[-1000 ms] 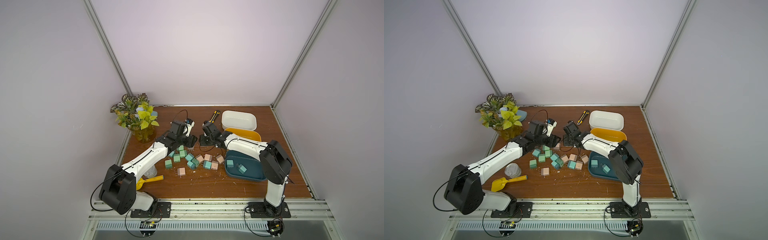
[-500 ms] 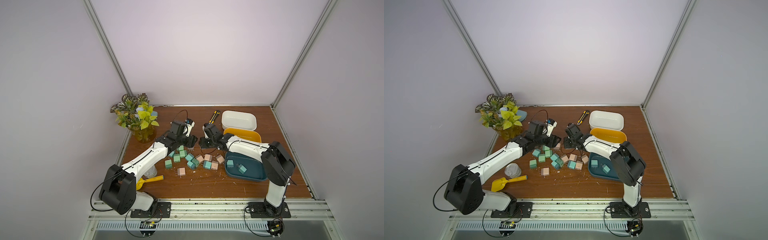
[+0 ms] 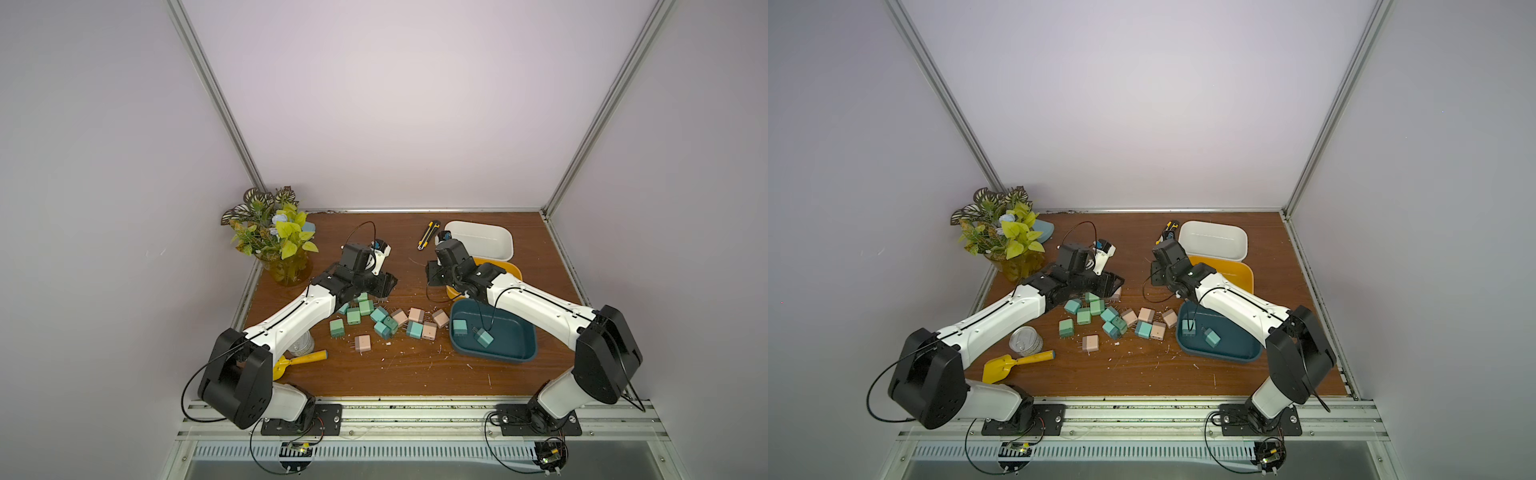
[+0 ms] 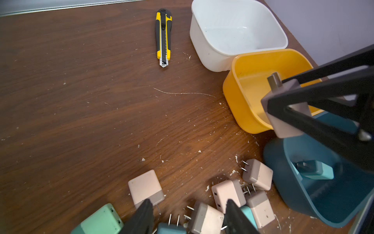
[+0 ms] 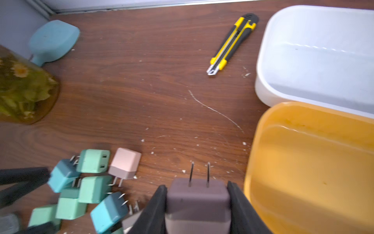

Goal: Place the plugs by color into the storage box
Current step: Place the plug in the storage box.

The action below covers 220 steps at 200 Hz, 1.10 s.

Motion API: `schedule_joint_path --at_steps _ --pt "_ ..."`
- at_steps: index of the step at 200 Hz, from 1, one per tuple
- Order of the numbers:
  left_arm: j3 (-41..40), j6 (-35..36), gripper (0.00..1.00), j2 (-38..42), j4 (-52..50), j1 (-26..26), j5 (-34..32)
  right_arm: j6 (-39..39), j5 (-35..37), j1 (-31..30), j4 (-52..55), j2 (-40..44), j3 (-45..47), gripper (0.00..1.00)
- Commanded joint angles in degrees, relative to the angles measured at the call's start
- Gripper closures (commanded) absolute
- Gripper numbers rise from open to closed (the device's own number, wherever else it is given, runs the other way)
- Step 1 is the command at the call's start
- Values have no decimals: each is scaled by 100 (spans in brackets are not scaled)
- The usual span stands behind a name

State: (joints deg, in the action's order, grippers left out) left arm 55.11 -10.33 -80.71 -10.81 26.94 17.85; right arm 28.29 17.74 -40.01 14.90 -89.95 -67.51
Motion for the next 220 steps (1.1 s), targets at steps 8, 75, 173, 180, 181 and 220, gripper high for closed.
schedule_joint_path --at_steps 8,75,173,180,181,220 --pt "-90 -122 41 -24 269 -3 480 -42 449 305 154 357 239 100" --pt "-103 217 41 -9 272 660 702 47 268 946 -100 581 785 96" --pt "-179 274 41 326 334 699 382 326 -215 1305 -187 311 666 25" --pt "-186 271 41 343 338 697 362 371 -250 1296 -233 387 753 25" --pt "-186 274 41 349 336 698 361 375 -256 1295 -242 398 768 25" --pt "-189 269 41 404 312 699 300 610 -338 1128 -431 847 1265 26"
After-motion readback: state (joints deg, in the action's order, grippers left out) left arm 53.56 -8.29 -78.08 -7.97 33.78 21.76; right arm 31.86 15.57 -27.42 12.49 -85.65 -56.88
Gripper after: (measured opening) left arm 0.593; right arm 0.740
